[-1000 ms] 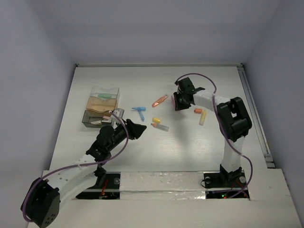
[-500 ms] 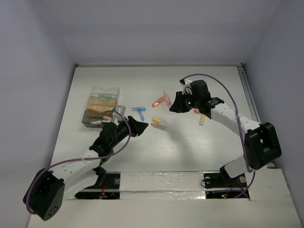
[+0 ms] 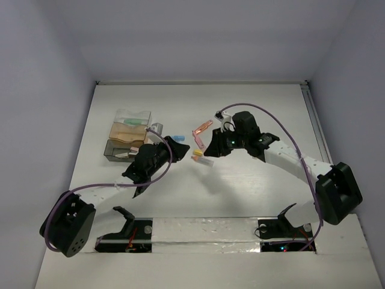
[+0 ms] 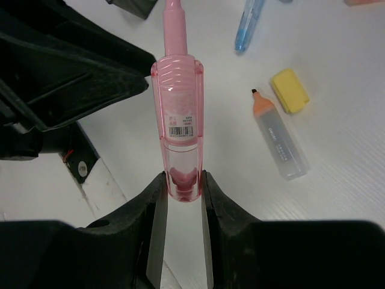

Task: Sort the stationery into containers
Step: Pick up the pen from the center of the board, then close the pen cap on the pen.

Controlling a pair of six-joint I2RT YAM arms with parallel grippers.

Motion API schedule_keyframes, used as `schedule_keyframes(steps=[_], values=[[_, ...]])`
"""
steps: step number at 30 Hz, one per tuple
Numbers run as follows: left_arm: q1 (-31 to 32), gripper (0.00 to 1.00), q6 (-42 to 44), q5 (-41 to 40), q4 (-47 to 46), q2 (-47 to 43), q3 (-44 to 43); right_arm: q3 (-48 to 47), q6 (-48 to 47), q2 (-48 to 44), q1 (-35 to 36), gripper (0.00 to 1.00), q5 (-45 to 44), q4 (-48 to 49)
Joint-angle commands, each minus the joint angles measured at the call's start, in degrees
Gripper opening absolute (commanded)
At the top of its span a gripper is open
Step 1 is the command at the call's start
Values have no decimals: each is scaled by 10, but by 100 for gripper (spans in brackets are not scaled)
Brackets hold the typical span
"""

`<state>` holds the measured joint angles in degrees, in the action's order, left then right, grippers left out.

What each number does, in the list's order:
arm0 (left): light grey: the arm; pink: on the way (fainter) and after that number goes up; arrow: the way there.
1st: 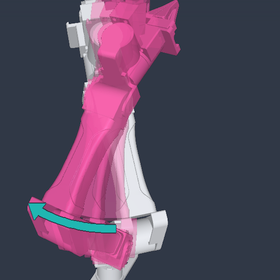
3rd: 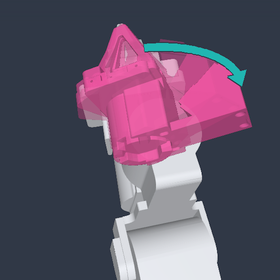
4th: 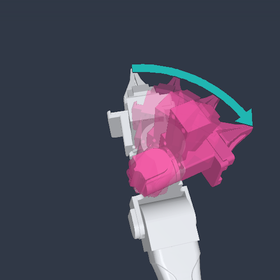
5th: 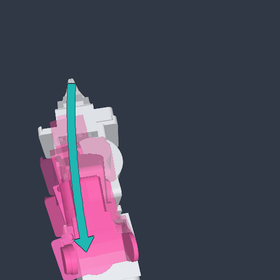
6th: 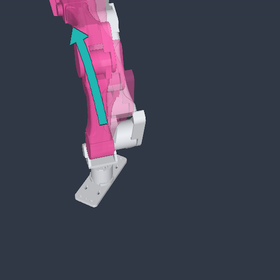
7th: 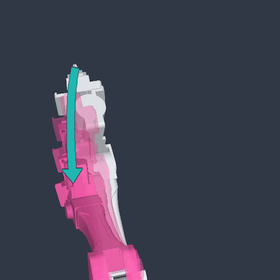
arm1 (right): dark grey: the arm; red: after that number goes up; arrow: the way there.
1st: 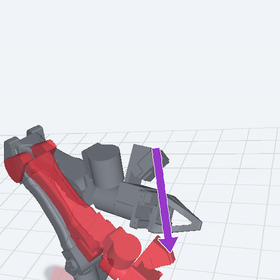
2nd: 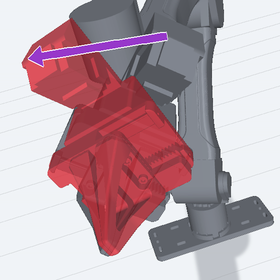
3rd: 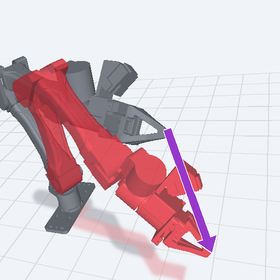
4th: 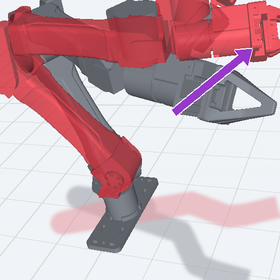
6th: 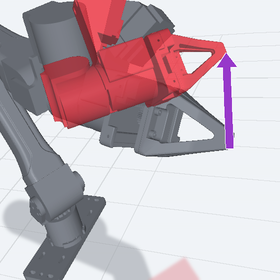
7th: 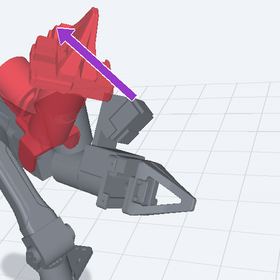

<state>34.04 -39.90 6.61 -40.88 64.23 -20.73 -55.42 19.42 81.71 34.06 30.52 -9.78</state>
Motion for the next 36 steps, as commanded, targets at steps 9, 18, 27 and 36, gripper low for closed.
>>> schedule_keyframes(steps=[9, 18, 27, 36], values=[[2, 14, -1, -61, -16, 20, -49, -5, -7, -17, 29, 6, 15, 18], [2, 9, 11, -74, -11, 40, -68, -3, -10, -16, 40, 5, 12, 16], [18, 10, 23, -83, -12, 38, -72, -9, -16, 2, 50, 4, 13, 6], [29, 10, 33, -88, -18, 34, -72, -15, -21, 20, 56, 2, 13, -2]])
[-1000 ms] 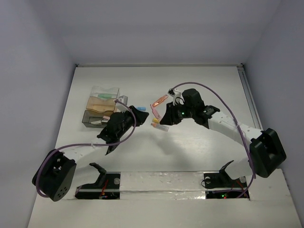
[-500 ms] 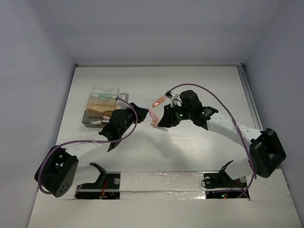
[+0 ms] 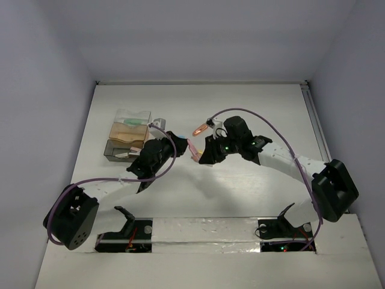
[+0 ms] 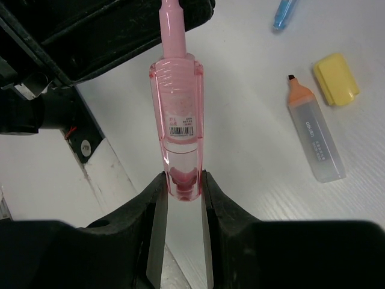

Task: Sort the stationery into containers
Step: Close the pen cap on the pen.

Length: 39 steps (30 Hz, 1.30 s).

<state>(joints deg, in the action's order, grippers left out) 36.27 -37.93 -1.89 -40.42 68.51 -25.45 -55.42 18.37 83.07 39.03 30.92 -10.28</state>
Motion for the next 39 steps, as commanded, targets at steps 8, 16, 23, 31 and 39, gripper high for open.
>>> schedule_keyframes(steps=[8, 16, 23, 31, 39], values=[[23, 10, 44, -7, -35, -28, -19, -26, -18, 24, 11, 2, 5, -11], [36, 12, 69, -5, -25, -48, -10, -36, -19, 25, 11, 1, -5, -18], [36, 41, 88, -93, 43, -151, 10, -57, -1, 3, 11, 0, -19, -38], [36, 43, 131, -59, 91, -275, 54, -118, 38, -10, -18, 0, 72, -87], [36, 51, 164, 16, 69, -359, 111, -140, 137, -54, -18, 0, 192, -90]])
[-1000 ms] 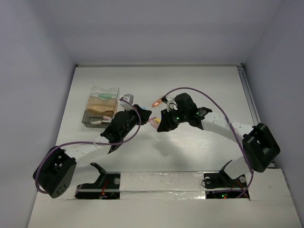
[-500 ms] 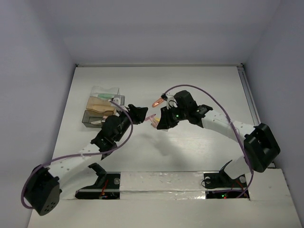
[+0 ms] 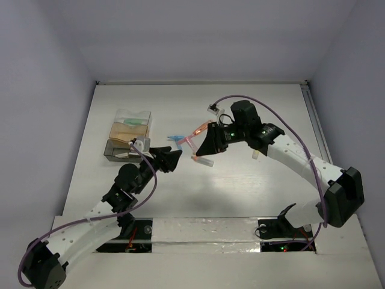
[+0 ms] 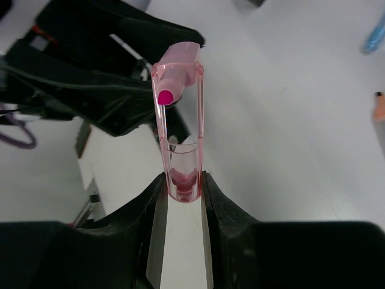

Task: Sort the stationery into containers
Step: Close the pen cap on the pen.

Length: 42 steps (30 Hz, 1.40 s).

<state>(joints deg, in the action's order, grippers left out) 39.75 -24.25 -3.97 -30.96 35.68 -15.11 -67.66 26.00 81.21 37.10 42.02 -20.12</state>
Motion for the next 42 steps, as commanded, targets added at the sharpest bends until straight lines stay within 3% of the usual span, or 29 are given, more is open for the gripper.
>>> schedule_keyframes(steps=[1, 11, 23, 42], values=[[2, 53, 31, 37, -29, -47, 10, -14, 89, -42, 1, 0, 89, 16], [2, 55, 52, 131, -96, -70, 7, -13, 136, -73, 1, 0, 126, -37], [7, 55, 63, 166, -115, -63, 7, -19, 126, -68, 1, 0, 143, -70], [17, 40, 58, 180, -137, -43, -8, 20, 149, -58, 1, 0, 164, -35]])
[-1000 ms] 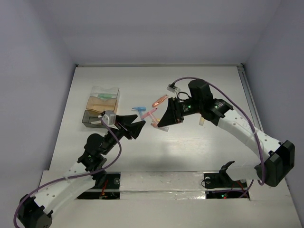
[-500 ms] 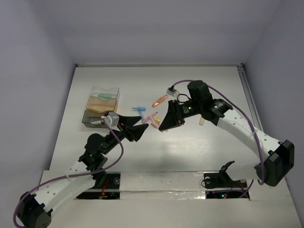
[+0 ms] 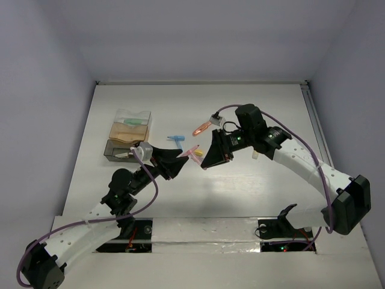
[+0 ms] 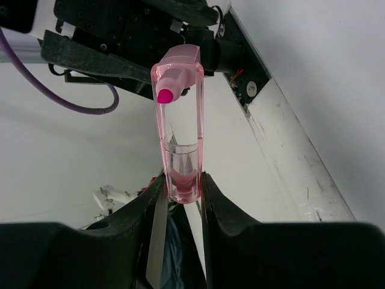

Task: Sort the stationery into containers
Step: Close the pen cap on the pen.

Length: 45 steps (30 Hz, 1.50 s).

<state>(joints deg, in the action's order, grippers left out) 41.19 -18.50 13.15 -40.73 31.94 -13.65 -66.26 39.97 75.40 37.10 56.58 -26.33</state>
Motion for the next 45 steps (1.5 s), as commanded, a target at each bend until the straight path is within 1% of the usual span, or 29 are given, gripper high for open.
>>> schedule_keyframes(steps=[1, 2, 5, 6, 8, 9, 11, 14, 17, 18, 21, 25, 31, 32, 33, 35, 36, 38, 39, 41, 45], values=[[3, 39, 1, 9, -39, -5, -24, 6, 10, 1, 1, 0, 19, 27], [3, 38, 0, 9, -39, -6, -24, 6, 11, 1, 1, 0, 19, 26], [3, 28, 1, 5, -37, -5, -26, 9, 13, 3, 1, 0, 21, 29], [3, 22, 0, 7, -36, -4, -27, 10, 15, 3, 1, 0, 22, 29], [3, 16, 1, 9, -31, -1, -30, 12, 20, 3, 1, 0, 26, 38], [3, 10, 0, 10, -29, 0, -30, 14, 22, 2, 1, 0, 27, 42], [8, 7, 0, 11, -24, -1, -30, 19, 34, 0, 1, 0, 34, 57], [8, 12, -1, 3, -16, -7, -26, 23, 43, -2, 1, 0, 38, 73], [8, 23, 0, -1, -16, -13, -23, 25, 49, -1, 1, 0, 42, 81], [8, 31, 0, -2, -16, -14, -23, 25, 49, -1, 1, 0, 42, 81], [13, 37, -2, 2, -22, -7, -27, 23, 51, 2, 1, 0, 41, 85], [13, 42, -2, 7, -25, 1, -31, 22, 54, 1, 1, 0, 36, 89], [13, 40, -2, 2, -23, 8, -36, 25, 70, -3, 1, 0, 39, 109], [19, 38, -3, 0, -22, 8, -38, 24, 71, -3, 1, 0, 40, 109], [19, 33, -3, -1, -22, 9, -38, 24, 70, -4, 1, 0, 40, 109], [19, 27, -2, -10, -17, 7, -41, 25, 70, -5, 1, 0, 40, 104], [19, 21, -2, -13, -17, 7, -41, 26, 68, -6, 1, 0, 40, 102], [19, 15, -2, -22, -13, 5, -44, 26, 66, -7, 1, 0, 40, 95], [19, 9, -2, -22, -12, 4, -45, 26, 63, -7, 1, 0, 40, 92], [19, 1, -4, -28, -9, 0, -46, 25, 58, -7, 1, 0, 39, 80], [19, 0, -11, -35, 13, -8, -52, 26, 53, -9, 1, 0, 35, 73]])
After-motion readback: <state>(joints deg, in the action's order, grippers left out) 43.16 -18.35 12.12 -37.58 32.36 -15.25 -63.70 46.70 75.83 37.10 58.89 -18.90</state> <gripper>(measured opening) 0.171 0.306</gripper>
